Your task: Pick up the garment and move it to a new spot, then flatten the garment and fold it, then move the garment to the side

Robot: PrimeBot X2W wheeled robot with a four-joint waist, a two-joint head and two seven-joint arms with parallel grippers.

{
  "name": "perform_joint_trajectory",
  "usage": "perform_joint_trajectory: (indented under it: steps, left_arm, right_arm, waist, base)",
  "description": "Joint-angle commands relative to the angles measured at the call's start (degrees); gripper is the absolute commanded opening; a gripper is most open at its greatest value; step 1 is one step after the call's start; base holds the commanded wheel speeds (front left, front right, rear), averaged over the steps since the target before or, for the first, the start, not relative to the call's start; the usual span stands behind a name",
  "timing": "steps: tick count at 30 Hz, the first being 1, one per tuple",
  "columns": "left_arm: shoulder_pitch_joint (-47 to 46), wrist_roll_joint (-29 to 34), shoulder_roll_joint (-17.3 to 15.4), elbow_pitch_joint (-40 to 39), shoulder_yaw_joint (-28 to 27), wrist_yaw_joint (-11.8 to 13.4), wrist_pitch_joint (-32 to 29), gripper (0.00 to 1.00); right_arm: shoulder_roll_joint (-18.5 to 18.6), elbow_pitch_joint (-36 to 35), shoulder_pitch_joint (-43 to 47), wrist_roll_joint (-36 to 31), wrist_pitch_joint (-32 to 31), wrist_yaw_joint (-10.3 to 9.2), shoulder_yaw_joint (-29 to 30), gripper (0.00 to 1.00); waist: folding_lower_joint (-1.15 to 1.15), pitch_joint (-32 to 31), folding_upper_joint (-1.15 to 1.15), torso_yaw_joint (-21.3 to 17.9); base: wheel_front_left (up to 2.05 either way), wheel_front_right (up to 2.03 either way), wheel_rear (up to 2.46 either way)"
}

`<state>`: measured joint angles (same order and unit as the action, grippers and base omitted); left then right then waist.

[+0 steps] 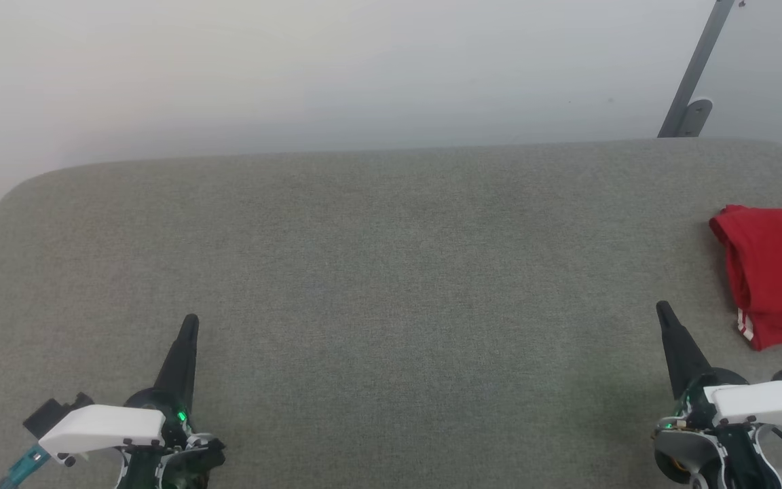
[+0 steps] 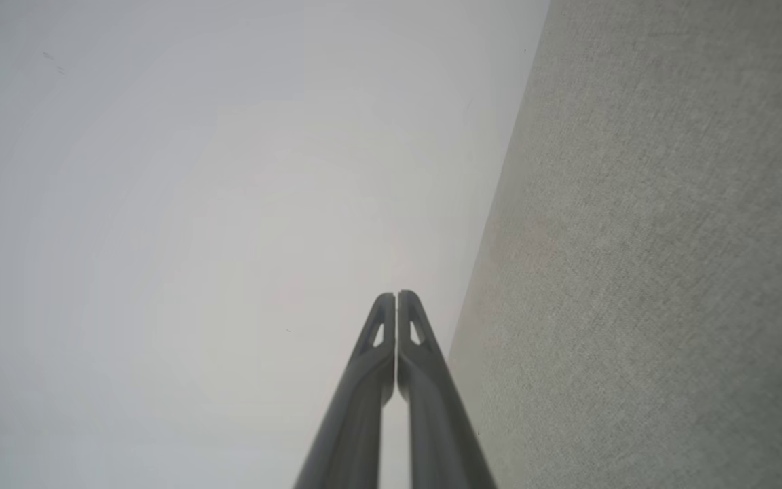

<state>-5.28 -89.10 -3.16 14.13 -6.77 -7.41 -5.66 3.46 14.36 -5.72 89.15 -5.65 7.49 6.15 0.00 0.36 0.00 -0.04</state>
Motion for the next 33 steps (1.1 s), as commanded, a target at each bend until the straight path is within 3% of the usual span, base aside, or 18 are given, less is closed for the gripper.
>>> perform_joint_trajectory:
  steps: [1,9,33]
  left_arm:
    - [-1.05,-0.97,0.11,-0.19,0.1,-0.14,-0.37,0.0]
    - [-1.3,-3.57,0.43,-0.13,0.28,-0.14,-1.14,0.0]
    - [-1.29,-3.39,0.39,-0.14,0.28,-0.14,-1.07,0.0]
  right_arm:
    - [-0.34,-0.45,-0.62,1.04,-0.42,0.0,0.28,0.0]
    - [-0.83,-0.49,-0.71,3.63,-1.16,0.0,0.57,0.0]
    - [-0.76,-0.45,-0.65,3.35,-1.08,0.0,0.48,0.0]
  waist:
    - [0.0,-0.02,0.0,0.01]
    - [0.0,-0.18,0.0,0.04]
    - [0.0,-0.18,0.0,0.04]
  base:
    - [0.0,0.0,0.0]
    - [0.0,0.0,0.0]
    - [0.0,0.0,0.0]
